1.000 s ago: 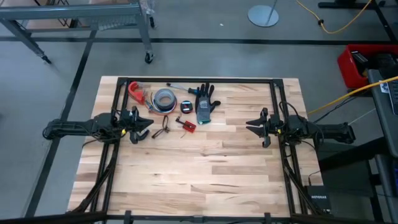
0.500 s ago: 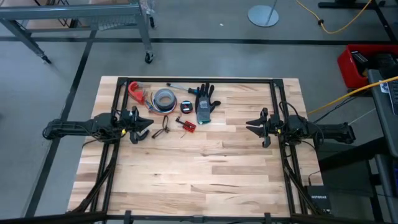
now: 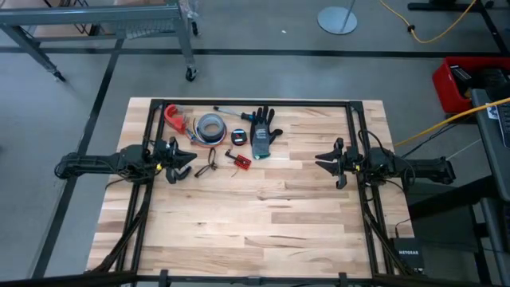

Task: Coil cords
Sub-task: Uncoil the orange wire from the black spool

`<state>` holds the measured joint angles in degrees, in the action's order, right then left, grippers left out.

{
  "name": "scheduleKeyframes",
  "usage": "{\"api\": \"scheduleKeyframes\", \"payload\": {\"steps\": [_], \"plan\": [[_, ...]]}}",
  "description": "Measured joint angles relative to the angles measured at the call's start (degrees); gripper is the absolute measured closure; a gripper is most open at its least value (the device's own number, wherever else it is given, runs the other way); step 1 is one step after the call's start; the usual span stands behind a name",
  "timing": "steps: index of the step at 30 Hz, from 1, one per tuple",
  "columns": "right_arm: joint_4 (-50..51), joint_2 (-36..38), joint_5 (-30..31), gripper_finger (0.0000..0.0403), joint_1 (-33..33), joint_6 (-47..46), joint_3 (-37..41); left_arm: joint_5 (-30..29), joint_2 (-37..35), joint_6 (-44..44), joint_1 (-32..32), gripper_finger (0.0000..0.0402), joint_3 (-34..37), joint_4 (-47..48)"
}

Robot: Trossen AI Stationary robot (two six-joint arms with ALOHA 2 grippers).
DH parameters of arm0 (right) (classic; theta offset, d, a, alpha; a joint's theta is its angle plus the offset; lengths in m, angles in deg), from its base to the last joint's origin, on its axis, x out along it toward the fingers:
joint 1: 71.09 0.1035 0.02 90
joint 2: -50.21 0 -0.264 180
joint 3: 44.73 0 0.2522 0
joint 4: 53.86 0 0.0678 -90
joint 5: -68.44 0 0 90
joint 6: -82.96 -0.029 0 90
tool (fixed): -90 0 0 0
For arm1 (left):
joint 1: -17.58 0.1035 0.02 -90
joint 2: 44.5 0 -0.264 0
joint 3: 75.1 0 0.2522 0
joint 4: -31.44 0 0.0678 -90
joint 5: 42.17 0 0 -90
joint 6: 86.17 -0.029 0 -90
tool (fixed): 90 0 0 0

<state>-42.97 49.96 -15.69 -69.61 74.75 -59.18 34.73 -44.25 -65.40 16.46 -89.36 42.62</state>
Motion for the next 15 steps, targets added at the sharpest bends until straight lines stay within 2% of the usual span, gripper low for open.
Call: {"api": "scheduleKeyframes", "payload": {"steps": [8, 12, 15], "plan": [[-0.1, 0.0, 0.1, 0.0299, 0.0, 0.0, 0.0, 0.0, 0.0, 21.9, 0.0, 0.04, 0.0, 0.0], [-0.1, 0.0, -0.6, 0.0299, 0.0, -2.2, 0.0, -0.1, 0.0, 26.7, 0.0, 0.04, 0.0, 0.0], [-0.2, 0.0, -0.9, 0.0299, 0.0, -3.0, 0.0, -0.8, 0.0, 25.8, 0.0, 0.04, 0.0, -0.1]]}}
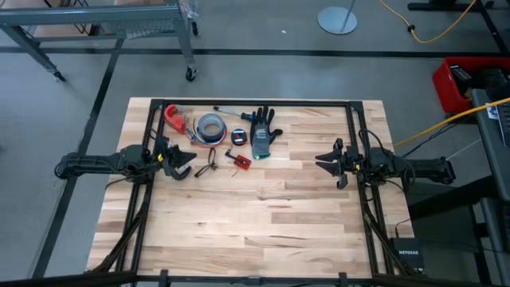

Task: Coil cords
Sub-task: Uncoil the orange wire from the black spool

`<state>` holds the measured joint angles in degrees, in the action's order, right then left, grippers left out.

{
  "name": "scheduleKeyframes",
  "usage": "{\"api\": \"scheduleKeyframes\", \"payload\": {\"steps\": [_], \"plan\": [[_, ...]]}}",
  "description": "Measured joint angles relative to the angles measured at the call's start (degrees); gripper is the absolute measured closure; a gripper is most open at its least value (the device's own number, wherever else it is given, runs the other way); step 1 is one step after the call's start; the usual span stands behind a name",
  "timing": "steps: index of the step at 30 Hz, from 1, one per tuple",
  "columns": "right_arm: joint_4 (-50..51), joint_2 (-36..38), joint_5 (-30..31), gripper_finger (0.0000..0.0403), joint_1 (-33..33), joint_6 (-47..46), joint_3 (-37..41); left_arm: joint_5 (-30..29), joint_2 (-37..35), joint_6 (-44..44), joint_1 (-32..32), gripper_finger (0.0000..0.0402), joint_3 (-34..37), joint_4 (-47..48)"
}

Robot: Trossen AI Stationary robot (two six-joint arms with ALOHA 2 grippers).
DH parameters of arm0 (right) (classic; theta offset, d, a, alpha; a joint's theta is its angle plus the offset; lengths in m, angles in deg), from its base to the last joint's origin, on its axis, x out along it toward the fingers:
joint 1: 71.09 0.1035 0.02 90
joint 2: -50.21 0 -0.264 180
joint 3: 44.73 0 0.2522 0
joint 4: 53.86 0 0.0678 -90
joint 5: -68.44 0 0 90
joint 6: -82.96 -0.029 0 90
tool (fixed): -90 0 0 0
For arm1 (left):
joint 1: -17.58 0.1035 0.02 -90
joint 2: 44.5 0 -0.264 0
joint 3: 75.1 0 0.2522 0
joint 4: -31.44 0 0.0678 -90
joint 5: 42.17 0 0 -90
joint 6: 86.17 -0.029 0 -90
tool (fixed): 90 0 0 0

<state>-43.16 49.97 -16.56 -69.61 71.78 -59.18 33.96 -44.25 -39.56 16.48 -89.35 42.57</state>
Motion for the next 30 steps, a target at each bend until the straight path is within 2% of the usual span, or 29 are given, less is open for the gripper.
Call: {"api": "scheduleKeyframes", "payload": {"steps": [5, 12, 16, 19, 27, 30], "plan": [[-0.3, 0.0, 0.0, 0.0299, 0.0, -0.1, 0.0, -3.4, 0.0, -7.8, 0.0, 0.04, 0.0, -0.4], [-0.3, 0.0, 0.0, 0.0299, 0.0, -0.1, 0.0, -5.8, 0.5, -6.8, 0.0, 0.04, 0.0, -0.7], [-0.3, 0.0, 0.1, 0.0299, 0.0, -0.1, 0.0, -10.3, 1.7, -9.1, 0.0, 0.0397, 0.0, -1.1], [-0.3, 0.0, 0.5, 0.0299, 0.0, -0.1, 0.0, -12.2, 3.3, -9.2, 0.0, 0.0371, 0.0, -1.2], [-0.3, 0.0, 0.7, 0.0299, 0.0, -0.8, 0.0, -12.9, 9.8, -6.9, 0.0, 0.0258, 0.0, -4.5], [-0.3, 0.0, 4.1, 0.0299, 0.0, -5.2, 0.0, -12.9, 13.2, -4.8, 0.0, 0.0235, 0.0, -8.0]]}}
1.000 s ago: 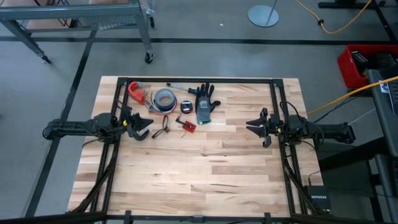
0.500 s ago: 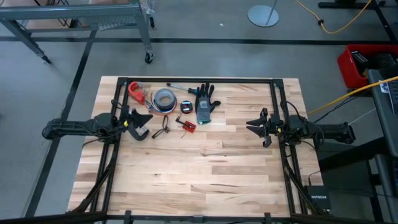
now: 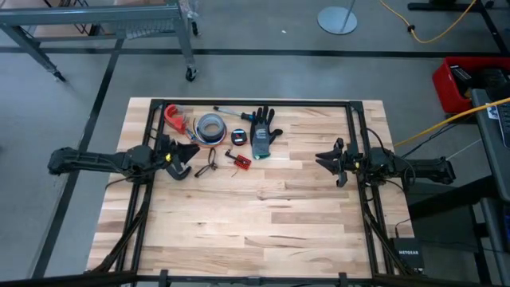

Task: Coil cords
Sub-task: Uncoil the orange wire from the black spool

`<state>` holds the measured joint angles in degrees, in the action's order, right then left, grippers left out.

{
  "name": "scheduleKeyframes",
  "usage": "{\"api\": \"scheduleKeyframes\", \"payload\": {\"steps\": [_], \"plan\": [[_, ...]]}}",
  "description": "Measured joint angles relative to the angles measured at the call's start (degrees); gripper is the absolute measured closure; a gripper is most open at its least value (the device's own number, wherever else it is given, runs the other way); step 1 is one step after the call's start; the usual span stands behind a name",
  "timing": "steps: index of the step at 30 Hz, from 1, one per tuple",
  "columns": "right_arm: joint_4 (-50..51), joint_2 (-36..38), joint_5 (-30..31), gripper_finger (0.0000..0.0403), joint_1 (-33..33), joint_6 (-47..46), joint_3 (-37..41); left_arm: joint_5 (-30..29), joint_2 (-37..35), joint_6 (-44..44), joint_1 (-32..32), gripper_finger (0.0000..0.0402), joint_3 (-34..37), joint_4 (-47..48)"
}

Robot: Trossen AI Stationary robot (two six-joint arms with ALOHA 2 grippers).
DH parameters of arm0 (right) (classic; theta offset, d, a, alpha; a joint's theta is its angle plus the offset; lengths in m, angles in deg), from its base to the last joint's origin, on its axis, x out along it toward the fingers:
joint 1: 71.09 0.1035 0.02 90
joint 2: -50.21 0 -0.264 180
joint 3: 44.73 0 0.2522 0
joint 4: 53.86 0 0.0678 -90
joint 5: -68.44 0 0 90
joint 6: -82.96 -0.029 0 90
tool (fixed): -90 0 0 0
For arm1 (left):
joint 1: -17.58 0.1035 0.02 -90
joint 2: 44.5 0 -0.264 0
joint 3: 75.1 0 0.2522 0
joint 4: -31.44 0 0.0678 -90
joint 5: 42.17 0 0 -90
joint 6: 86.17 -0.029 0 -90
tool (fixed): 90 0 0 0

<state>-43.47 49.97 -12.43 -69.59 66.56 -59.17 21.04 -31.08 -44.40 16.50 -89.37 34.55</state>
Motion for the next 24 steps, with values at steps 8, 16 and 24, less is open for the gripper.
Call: {"api": "scheduleKeyframes", "payload": {"steps": [8, 16, 24], "plan": [[-0.1, 0.0, 4.3, 0.0299, 0.0, -8.7, 0.0, -0.3, 11.4, 11.8, 0.0, 0.0241, -1.2, -4.9], [-0.2, 0.0, 6.4, 0.0299, 0.0, -11.0, 0.0, -0.4, 25.0, 15.5, 0.0, 0.0261, -8.2, -4.9], [-0.2, 0.0, 6.8, 0.0299, 0.0, -11.0, 0.0, -0.3, 39.5, 17.8, 3.4, 0.0263, -17.0, -4.8]]}}
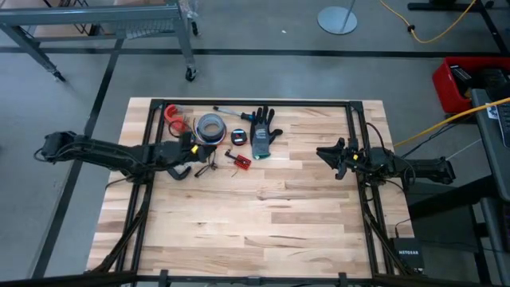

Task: Coil cords
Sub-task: Uncoil the orange wire from the black spool

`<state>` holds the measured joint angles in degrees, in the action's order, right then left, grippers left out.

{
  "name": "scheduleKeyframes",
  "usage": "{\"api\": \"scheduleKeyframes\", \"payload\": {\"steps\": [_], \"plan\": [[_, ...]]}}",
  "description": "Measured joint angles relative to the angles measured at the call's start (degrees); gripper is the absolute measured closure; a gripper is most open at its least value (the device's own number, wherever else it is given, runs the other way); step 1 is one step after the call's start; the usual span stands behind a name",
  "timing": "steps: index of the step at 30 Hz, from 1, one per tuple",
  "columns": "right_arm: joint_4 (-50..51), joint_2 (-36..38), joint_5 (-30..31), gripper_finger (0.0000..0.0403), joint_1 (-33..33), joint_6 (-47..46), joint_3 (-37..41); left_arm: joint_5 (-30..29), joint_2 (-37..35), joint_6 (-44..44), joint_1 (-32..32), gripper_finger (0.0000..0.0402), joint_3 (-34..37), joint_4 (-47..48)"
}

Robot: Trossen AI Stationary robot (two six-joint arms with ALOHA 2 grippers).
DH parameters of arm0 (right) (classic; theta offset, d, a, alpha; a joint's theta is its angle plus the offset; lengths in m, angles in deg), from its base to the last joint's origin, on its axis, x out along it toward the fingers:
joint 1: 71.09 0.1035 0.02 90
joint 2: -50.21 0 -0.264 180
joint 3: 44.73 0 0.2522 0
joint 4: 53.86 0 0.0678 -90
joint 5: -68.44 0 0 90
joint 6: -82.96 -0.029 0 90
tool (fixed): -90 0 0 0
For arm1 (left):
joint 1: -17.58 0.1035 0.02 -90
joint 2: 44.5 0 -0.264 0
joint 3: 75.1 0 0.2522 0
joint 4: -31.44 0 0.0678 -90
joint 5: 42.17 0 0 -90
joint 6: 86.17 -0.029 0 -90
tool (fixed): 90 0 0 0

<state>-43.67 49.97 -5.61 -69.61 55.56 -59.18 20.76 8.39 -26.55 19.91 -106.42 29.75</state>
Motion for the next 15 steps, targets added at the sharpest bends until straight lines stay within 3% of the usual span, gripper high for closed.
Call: {"api": "scheduleKeyframes", "payload": {"steps": [9, 15], "plan": [[0.0, 0.0, 0.0, 0.0299, 0.0, 0.0, 0.0, 11.3, 14.4, 6.9, 6.5, 0.0263, -9.3, 8.5], [0.1, 0.0, 0.0, 0.0299, 0.0, 0.0, 0.0, 14.4, 20.2, 7.8, 10.9, 0.0263, -13.2, 9.1]]}}
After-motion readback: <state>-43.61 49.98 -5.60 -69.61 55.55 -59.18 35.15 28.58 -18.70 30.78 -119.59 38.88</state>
